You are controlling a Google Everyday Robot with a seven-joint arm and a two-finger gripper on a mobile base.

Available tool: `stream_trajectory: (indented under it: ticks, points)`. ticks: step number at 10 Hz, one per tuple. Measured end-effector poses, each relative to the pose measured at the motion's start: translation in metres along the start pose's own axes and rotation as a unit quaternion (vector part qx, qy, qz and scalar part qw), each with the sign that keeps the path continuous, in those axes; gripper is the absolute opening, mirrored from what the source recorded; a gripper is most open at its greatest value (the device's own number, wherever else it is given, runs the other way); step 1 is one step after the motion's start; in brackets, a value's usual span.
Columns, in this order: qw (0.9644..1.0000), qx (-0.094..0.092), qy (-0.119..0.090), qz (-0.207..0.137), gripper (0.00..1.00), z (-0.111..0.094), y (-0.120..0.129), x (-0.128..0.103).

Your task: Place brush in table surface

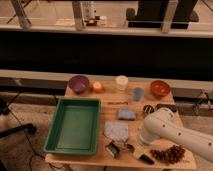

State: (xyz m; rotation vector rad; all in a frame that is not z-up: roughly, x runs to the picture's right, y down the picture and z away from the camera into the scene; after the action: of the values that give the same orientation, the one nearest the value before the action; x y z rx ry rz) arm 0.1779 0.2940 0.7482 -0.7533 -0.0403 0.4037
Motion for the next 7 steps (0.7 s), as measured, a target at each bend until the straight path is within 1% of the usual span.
stream_trajectory:
  ticks: [2, 3, 4, 5, 7]
  points:
    - [1.0, -0.003, 0.001, 0.005, 0.65, -0.0001, 0.0005, 0.0047]
    - [1.0, -0.003, 0.001, 0.004, 0.67, -0.0004, 0.0002, 0.0038]
    - [1.0, -0.002, 0.001, 0.005, 0.75, -0.0022, 0.0, 0.0056]
    - [1.0, -0.002, 0.001, 0.005, 0.76, -0.0039, 0.0001, 0.0086]
    - [1.0, -0.002, 0.001, 0.004, 0.69, -0.0056, 0.0009, 0.012]
